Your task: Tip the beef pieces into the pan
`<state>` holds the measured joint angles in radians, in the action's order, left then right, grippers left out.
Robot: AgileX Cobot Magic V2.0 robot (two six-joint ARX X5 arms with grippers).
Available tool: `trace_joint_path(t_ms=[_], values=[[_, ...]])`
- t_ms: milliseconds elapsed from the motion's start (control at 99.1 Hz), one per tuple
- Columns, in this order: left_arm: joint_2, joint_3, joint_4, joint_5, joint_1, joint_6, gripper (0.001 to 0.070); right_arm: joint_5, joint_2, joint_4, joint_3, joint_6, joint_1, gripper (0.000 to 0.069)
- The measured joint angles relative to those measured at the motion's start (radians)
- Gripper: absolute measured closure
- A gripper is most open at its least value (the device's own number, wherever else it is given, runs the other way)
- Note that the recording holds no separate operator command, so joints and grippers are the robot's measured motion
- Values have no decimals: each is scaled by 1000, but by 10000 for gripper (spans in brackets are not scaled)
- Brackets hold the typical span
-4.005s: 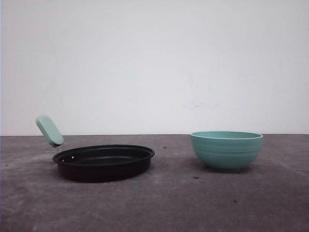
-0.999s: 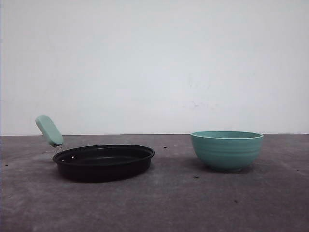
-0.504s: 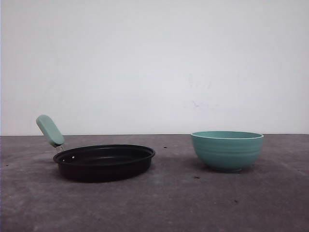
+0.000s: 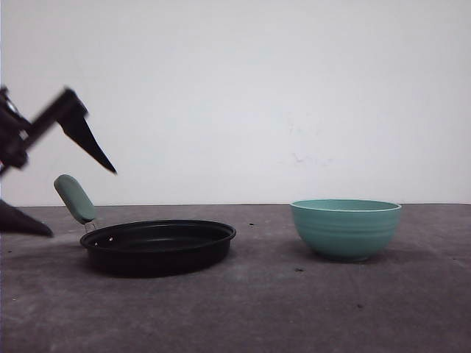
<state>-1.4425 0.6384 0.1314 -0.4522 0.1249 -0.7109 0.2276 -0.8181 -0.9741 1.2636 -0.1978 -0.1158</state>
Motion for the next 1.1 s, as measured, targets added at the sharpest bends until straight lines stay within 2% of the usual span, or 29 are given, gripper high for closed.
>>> trace_joint_path(t_ms=[91, 141, 222, 252, 303, 363, 545, 706, 858, 969, 1100], values=[[-76, 0, 70, 0, 11, -27, 103, 0, 12, -16, 0, 0, 0, 8], [-111, 0, 103, 0, 16, -42, 160, -1, 20, -23, 0, 0, 0, 8], [-150, 0, 142, 0, 17, -53, 338, -19, 27, -37, 0, 0, 0, 8], [-159, 0, 153, 1, 17, -58, 436, -21, 33, -44, 0, 0, 0, 8], [-161, 0, 167, 6, 17, -62, 561, -24, 34, -54, 0, 0, 0, 8], [-161, 0, 201, 15, 18, -63, 642, -35, 36, -61, 0, 0, 0, 8], [-149, 4, 229, 19, 16, -63, 656, -46, 29, -65, 0, 9, 0, 8], [-63, 4, 127, 3, 44, -37, 656, -46, -34, -64, 0, 21, 0, 8], [75, 4, -32, 1, 99, 5, 656, -29, -175, -26, -17, 40, 0, 13], [166, 4, -106, 0, 148, 19, 656, 54, -339, 12, -32, 51, 2, 92], [263, 4, -124, 0, 199, 19, 656, 135, -545, 68, -37, 64, 1, 191]])
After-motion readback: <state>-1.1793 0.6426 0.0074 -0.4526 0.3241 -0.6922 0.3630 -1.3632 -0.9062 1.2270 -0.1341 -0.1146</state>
